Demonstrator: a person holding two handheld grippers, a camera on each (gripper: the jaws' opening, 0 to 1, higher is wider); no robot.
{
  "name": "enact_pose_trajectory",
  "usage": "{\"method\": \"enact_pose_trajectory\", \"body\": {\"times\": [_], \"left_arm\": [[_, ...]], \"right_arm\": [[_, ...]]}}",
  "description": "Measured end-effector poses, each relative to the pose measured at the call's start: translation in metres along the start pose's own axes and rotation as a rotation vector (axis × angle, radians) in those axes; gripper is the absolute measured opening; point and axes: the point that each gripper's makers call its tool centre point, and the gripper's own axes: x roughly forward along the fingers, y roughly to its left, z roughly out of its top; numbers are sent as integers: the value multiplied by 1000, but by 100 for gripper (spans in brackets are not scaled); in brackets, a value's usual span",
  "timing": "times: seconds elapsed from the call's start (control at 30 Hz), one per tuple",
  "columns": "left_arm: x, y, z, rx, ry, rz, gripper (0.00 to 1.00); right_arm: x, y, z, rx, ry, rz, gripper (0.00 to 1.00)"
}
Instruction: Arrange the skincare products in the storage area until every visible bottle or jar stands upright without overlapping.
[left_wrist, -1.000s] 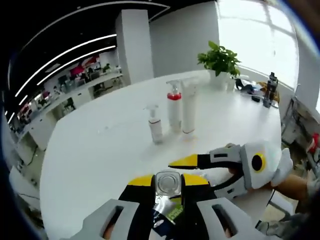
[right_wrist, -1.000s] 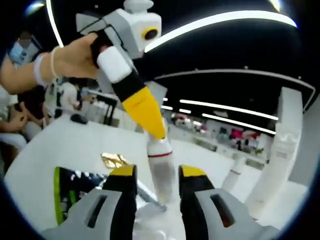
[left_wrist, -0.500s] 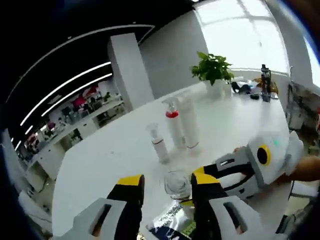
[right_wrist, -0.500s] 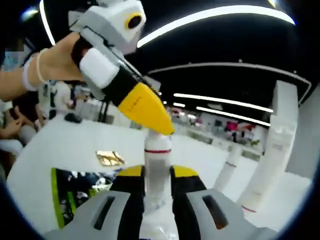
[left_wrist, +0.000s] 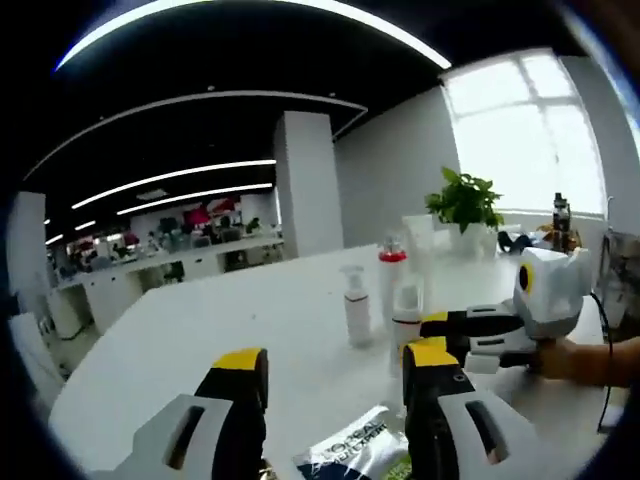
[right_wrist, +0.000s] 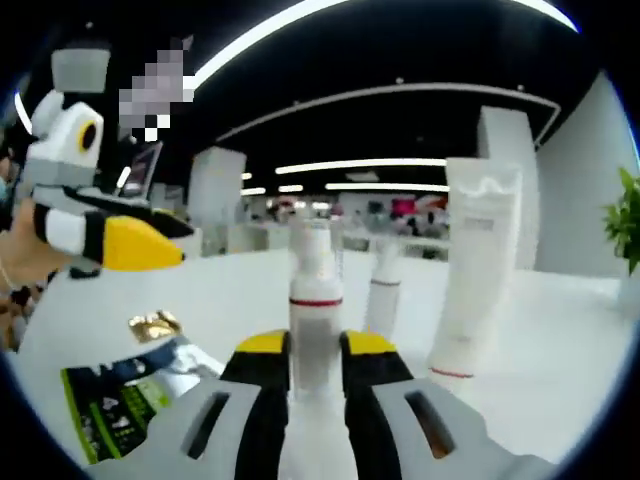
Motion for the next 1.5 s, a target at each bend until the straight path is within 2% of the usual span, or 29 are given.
{"method": "enact_pose_trajectory", "body": {"times": [0.27,0.4,0.53,0.63,0.73,0.77,0.83,0.93,1.0,1.13,1.2,1.27,1.4,1.5], "left_arm": [[4,9,-35,-98,-39,37,52],[6,7,-47,-111,-16,41,53],[4,11,-44,-131,-55,50,52],[9,15,-46,-138,-77,52,52],[12,19,-55,-130,-60,57,52],[12,20,-57,-146,-33,52,52],[11,23,-48,-165,-88,49,52],[12,24,-51,-176,-72,43,52],[13,29,-54,-134,-59,77,52],[8,25,-49,-107,-88,77,52],[7,24,-49,-102,-87,74,52],[7,24,-51,-91,-81,79,52],[6,25,-51,-106,-83,77,52],[6,25,-52,-108,-82,79,52]], "right_arm": [[0,-5,-14,5,55,-23,18],[0,-11,-16,31,60,-45,18],[2,-14,-16,39,51,-52,18],[4,-17,-16,11,37,-73,19],[4,-17,-16,14,32,-69,19],[4,-17,-17,17,35,-71,19],[2,-17,-19,26,51,-72,19],[-5,-14,-31,74,125,-63,19],[-8,-13,-29,97,116,-53,20],[-10,-12,-32,122,136,-56,16],[-12,-9,-37,149,165,-51,16],[-13,-9,-37,148,168,-54,16],[-14,-8,-42,141,193,-68,13],[-16,-5,-44,150,213,-66,5]]}}
